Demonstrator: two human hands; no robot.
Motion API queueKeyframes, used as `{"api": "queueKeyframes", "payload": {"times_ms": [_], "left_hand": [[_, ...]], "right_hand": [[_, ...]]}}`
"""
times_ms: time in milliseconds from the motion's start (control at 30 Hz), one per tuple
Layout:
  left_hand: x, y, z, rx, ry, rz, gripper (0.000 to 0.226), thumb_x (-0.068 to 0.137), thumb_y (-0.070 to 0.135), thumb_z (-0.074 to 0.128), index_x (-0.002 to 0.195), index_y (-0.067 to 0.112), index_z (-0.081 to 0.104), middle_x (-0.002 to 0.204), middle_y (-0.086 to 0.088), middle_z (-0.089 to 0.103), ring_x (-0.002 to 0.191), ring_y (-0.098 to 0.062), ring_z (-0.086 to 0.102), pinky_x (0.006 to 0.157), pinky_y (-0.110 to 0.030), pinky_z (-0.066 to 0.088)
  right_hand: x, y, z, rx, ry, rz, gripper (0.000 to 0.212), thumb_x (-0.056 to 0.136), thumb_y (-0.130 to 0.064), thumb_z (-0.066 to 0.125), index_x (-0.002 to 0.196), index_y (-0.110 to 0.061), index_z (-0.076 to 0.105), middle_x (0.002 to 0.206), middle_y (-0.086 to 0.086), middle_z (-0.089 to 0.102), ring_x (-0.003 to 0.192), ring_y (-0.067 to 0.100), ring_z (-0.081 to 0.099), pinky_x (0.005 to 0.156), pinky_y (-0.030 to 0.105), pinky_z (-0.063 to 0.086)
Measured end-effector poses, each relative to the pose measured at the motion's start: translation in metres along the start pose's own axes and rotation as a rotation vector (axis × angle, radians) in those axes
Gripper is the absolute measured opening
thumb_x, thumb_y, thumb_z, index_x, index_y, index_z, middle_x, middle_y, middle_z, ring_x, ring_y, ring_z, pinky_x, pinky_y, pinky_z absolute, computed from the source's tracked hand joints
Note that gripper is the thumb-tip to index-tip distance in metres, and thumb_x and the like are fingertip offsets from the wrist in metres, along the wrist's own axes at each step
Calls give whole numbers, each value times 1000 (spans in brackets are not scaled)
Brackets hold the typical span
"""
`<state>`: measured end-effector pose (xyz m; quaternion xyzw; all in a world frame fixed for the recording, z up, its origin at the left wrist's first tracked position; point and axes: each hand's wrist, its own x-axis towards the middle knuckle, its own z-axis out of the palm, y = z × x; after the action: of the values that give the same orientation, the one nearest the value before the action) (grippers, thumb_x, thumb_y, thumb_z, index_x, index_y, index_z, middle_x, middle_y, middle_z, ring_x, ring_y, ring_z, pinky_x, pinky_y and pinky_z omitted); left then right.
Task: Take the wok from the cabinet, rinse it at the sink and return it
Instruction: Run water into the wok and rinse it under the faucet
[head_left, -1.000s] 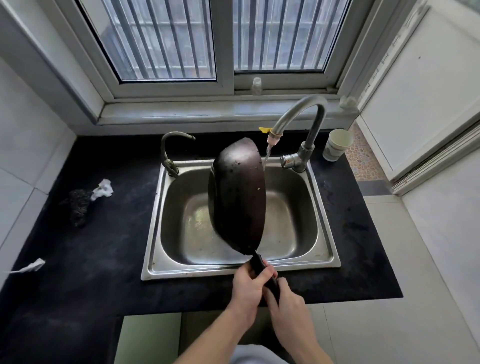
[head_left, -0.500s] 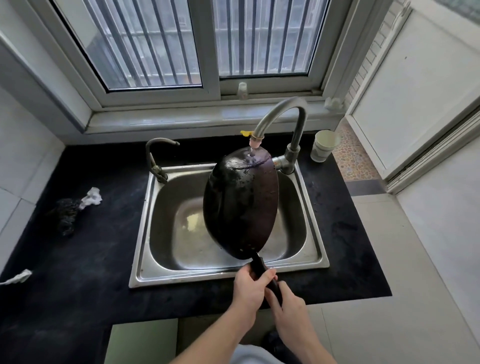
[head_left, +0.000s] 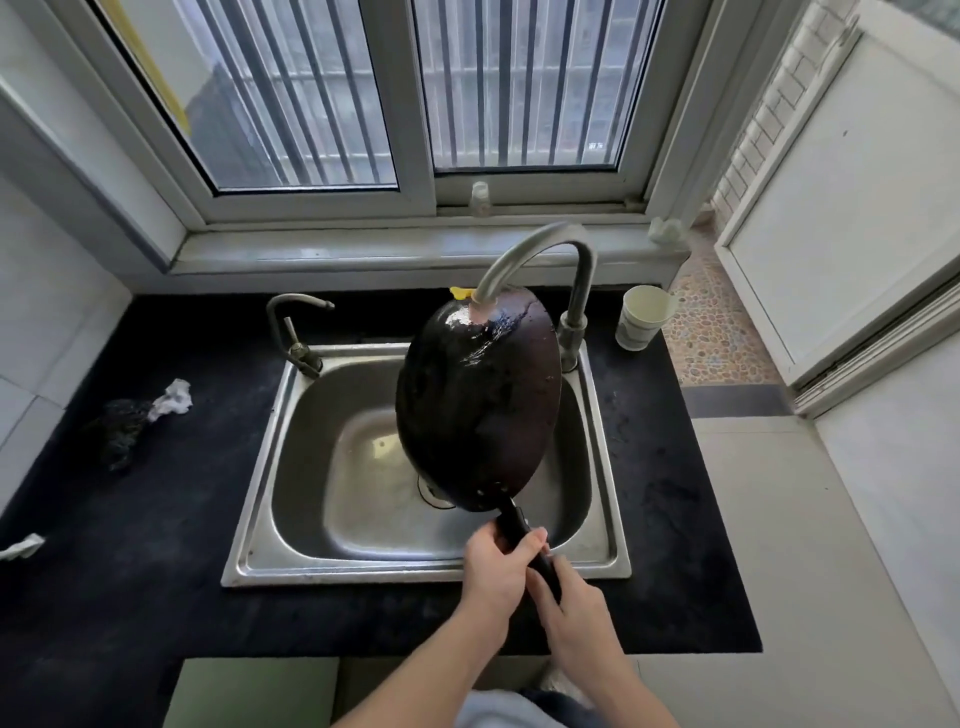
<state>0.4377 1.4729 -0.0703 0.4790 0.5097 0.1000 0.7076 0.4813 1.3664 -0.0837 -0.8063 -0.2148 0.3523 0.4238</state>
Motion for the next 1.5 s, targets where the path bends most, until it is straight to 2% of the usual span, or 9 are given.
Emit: {"api": "queueKeyframes", "payload": {"times_ms": [67, 200, 333, 767, 967, 1167, 1267, 1400, 1500], "left_hand": [[3, 5, 4, 6, 26, 3, 8, 87, 13, 72, 95, 11, 69, 84, -3, 78, 87, -17, 74, 83, -32, 57], [11, 14, 8, 1, 79, 8, 7, 88, 14, 72, 93, 11, 68, 80, -4, 78, 82, -19, 74, 65, -24, 54], [18, 24, 11, -9, 117, 26, 9, 87, 14, 72, 93, 9, 68, 82, -7, 78, 83, -20, 74, 74, -28, 56], [33, 34, 3, -34, 270, 14, 12, 84, 20, 76, 92, 12, 72, 85, -5, 78, 88, -21, 74, 91, -43, 57], [27, 23, -7, -75, 273, 4, 6, 84, 12, 75, 87, 9, 71, 80, -7, 77, 83, -24, 74, 83, -39, 59], [10, 13, -20, -86, 214, -28, 3, 86, 7, 72, 87, 6, 69, 77, -5, 76, 72, -15, 72, 67, -21, 56], [4, 4, -28, -39, 169, -35, 5, 86, 9, 72, 89, 5, 70, 81, -4, 77, 72, -8, 72, 62, -13, 51], [-2, -5, -37, 34, 100, -38, 11, 86, 14, 73, 96, 9, 70, 87, 0, 77, 83, -7, 72, 63, -11, 50], [-6, -12, -42, 80, 34, -45, 15, 86, 17, 74, 99, 12, 70, 92, 0, 78, 90, -10, 72, 74, -16, 52]], "right_hand": [[9, 0, -5, -7, -27, -20, 14, 100, -30, 55, 113, -34, 60, 85, -9, 73, 78, 5, 67, 69, 27, 55], [26, -3, -12, -19, -77, -67, 11, 100, -29, 55, 110, -31, 60, 88, -11, 72, 84, -3, 65, 67, 12, 46], [42, -8, -17, -26, -116, -99, 8, 100, -30, 55, 94, -28, 60, 71, -5, 66, 60, 0, 59, 56, 15, 42], [71, -23, -12, -64, -243, -140, 12, 100, -35, 55, 92, -28, 60, 67, -2, 64, 52, 3, 53, 51, 20, 40], [58, -24, -7, -110, -270, -164, 13, 101, -30, 54, 93, -40, 55, 75, -39, 63, 69, -7, 60, 62, 10, 40], [34, -18, 7, -95, -236, -113, 20, 101, -28, 55, 93, -46, 52, 76, -42, 63, 71, -9, 60, 63, 12, 41], [19, -13, 16, -70, -177, -77, 17, 99, -31, 56, 102, -48, 54, 80, -31, 68, 77, -8, 62, 68, 14, 41], [-1, -10, 29, -43, -93, 5, 28, 99, -32, 56, 127, -37, 56, 66, -14, 63, 57, -4, 58, 56, 11, 41], [-15, -6, 38, -41, -28, 66, 22, 99, -33, 56, 121, -33, 61, 63, -15, 64, 55, -3, 56, 56, 13, 41]]}}
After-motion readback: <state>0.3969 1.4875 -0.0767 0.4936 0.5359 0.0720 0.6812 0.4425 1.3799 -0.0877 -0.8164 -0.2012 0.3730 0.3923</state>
